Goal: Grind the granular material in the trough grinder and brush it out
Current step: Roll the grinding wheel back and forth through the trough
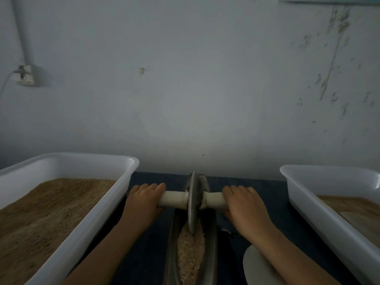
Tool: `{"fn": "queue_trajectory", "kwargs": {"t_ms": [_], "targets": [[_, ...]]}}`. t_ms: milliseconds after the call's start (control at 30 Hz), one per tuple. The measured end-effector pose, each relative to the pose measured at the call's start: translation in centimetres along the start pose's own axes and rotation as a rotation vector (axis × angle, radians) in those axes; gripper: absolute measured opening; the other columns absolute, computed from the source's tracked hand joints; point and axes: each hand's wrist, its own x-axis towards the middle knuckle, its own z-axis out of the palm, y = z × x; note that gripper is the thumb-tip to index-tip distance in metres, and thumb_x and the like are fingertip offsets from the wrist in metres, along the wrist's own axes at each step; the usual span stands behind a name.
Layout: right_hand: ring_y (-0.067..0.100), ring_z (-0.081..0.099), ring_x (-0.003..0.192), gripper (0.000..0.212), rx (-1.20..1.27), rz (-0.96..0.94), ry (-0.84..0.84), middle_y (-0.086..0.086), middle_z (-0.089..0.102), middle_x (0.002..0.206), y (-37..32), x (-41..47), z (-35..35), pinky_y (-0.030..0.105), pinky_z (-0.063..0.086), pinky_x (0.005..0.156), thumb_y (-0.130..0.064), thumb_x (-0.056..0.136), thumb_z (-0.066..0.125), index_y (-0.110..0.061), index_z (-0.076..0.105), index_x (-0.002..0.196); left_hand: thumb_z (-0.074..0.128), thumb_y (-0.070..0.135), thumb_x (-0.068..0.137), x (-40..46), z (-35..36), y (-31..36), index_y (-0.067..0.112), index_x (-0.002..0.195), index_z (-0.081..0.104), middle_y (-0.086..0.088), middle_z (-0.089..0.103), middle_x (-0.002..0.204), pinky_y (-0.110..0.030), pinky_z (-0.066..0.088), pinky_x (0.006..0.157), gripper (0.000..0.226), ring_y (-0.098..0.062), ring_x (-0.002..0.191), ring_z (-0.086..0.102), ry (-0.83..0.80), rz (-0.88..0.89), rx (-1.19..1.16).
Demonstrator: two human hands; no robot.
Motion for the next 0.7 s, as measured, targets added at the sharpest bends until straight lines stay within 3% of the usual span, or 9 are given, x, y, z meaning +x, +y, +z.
{"fn": "queue_trajectory", "kwargs": {"t_ms": [67, 133, 167, 233, 333, 700], "targets": [[0.02, 0.057, 0.05, 0.036, -0.035, 0.003, -0.019, 0.002, 0.058, 0.056, 0.2, 1.2, 0.2, 0.023, 0.039, 0.05, -0.013, 0.037, 0.087, -0.014, 0.06, 0.061, 0.081, 0.02, 0.065, 0.6, 0.9, -0.3, 0.01, 0.095, 0.065, -0.007, 0.069, 0.088, -0.036, 0.046, 0.078, 0.035, -0.027, 0.082, 0.064, 0.004, -0.049, -0.046], [0.023, 0.061, 0.07, 0.023, -0.036, 0.021, -0.039, 0.005, 0.064, 0.074, 0.4, 2.1, 0.4, 0.026, 0.039, 0.062, -0.014, 0.062, 0.078, -0.012, 0.063, 0.079, 0.086, 0.017, 0.057, 0.5, 1.4, -0.4, 0.009, 0.087, 0.066, -0.008, 0.068, 0.078, -0.037, 0.049, 0.07, 0.036, -0.029, 0.072, 0.065, 0.005, -0.05, -0.052], [0.023, 0.062, 0.071, 0.023, -0.04, 0.025, -0.044, 0.005, 0.064, 0.075, 0.3, 2.1, 0.3, 0.026, 0.038, 0.062, -0.015, 0.063, 0.078, -0.012, 0.063, 0.08, 0.089, 0.016, 0.051, 0.2, 1.2, -0.3, 0.009, 0.081, 0.066, -0.006, 0.067, 0.072, -0.037, 0.05, 0.063, 0.039, -0.027, 0.064, 0.064, 0.005, -0.037, -0.046], [0.017, 0.058, 0.051, 0.035, -0.017, 0.024, -0.059, 0.0, 0.059, 0.056, 0.2, 1.4, -0.2, 0.022, 0.033, 0.05, -0.017, 0.04, 0.088, -0.015, 0.061, 0.062, 0.093, 0.017, 0.038, -0.4, 0.3, 0.1, 0.012, 0.073, 0.065, -0.002, 0.064, 0.063, -0.034, 0.05, 0.052, 0.046, -0.022, 0.055, 0.062, 0.042, 0.003, -0.022], [0.012, 0.049, 0.038, 0.047, 0.027, 0.031, -0.058, -0.003, 0.051, 0.044, -0.4, -0.5, -1.1, 0.02, 0.022, 0.048, -0.018, 0.019, 0.089, -0.019, 0.054, 0.05, 0.095, 0.024, 0.025, -1.6, -1.5, 0.8, 0.018, 0.068, 0.064, 0.003, 0.062, 0.059, -0.029, 0.049, 0.043, 0.054, -0.014, 0.05, 0.06, 0.07, 0.078, 0.01], [0.002, 0.047, 0.036, 0.05, 0.087, -0.057, -0.104, -0.005, 0.049, 0.041, -1.2, -5.7, -4.5, 0.012, 0.025, 0.042, -0.043, 0.012, 0.083, -0.025, 0.054, 0.048, 0.093, 0.039, 0.013, -6.4, -5.3, 1.1, 0.028, 0.077, 0.059, 0.012, 0.06, 0.062, -0.022, 0.046, 0.043, 0.073, -0.007, 0.049, 0.057, 0.046, 0.229, 0.033]]}}
